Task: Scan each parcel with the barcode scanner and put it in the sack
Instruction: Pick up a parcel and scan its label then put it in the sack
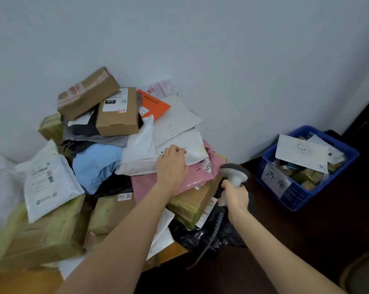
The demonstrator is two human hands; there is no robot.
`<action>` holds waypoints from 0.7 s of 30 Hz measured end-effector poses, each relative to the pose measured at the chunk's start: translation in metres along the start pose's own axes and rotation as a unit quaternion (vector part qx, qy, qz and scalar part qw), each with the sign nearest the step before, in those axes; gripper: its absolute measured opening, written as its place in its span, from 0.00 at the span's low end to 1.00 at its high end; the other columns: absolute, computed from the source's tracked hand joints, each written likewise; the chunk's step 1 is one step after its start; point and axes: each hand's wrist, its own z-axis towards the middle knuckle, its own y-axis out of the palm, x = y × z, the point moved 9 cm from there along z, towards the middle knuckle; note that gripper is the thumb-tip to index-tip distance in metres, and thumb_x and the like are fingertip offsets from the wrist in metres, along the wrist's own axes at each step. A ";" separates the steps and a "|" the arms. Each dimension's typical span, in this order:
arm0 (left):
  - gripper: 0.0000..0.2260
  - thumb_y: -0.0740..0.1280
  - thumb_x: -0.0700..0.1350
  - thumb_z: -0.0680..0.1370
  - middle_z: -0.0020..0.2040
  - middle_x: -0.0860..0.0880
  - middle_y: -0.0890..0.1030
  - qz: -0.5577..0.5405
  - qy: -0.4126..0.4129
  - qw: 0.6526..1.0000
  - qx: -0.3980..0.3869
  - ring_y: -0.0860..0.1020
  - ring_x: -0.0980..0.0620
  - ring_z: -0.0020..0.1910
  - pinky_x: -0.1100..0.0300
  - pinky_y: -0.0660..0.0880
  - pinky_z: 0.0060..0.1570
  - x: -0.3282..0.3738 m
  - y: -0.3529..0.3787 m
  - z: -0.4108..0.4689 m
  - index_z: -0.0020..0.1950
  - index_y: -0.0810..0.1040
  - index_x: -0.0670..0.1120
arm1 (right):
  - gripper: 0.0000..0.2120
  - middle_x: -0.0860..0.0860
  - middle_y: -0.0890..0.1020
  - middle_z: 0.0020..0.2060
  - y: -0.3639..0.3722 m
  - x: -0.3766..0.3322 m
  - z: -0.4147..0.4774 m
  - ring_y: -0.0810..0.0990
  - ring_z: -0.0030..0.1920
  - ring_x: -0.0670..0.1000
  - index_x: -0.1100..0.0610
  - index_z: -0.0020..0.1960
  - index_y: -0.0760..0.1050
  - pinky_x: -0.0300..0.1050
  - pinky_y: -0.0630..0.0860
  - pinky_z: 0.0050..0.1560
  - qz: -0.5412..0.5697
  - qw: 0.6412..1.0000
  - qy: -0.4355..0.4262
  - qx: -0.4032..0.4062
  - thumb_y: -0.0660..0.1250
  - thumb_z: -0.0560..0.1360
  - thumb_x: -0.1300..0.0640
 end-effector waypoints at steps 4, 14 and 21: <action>0.17 0.61 0.43 0.76 0.62 0.47 0.72 0.012 -0.019 1.000 0.017 0.71 0.48 0.59 0.57 0.67 0.49 -0.017 -0.027 0.001 0.65 0.72 0.47 | 0.19 0.56 0.80 0.47 0.024 -0.056 -0.033 0.80 0.47 0.57 0.59 0.61 0.74 0.50 0.77 0.44 -0.007 0.993 -0.100 -0.063 0.68 0.72 0.53; 0.14 0.61 0.43 0.77 0.59 0.45 0.72 0.050 -0.120 0.989 0.065 0.72 0.46 0.56 0.56 0.68 0.45 -0.096 -0.113 -0.006 0.62 0.72 0.44 | 0.06 0.54 0.73 0.27 0.123 -0.163 -0.117 0.70 0.24 0.50 0.60 0.36 0.70 0.42 0.69 0.29 -0.003 0.952 -0.176 -0.251 0.60 0.70 0.68; 0.15 0.61 0.46 0.79 0.63 0.46 0.70 -0.025 -0.226 0.970 0.083 0.74 0.46 0.56 0.54 0.74 0.45 -0.166 -0.149 -0.020 0.65 0.71 0.45 | 0.06 0.55 0.73 0.23 0.184 -0.205 -0.147 0.70 0.23 0.52 0.62 0.40 0.72 0.44 0.68 0.28 -0.003 0.927 -0.203 -0.316 0.65 0.73 0.60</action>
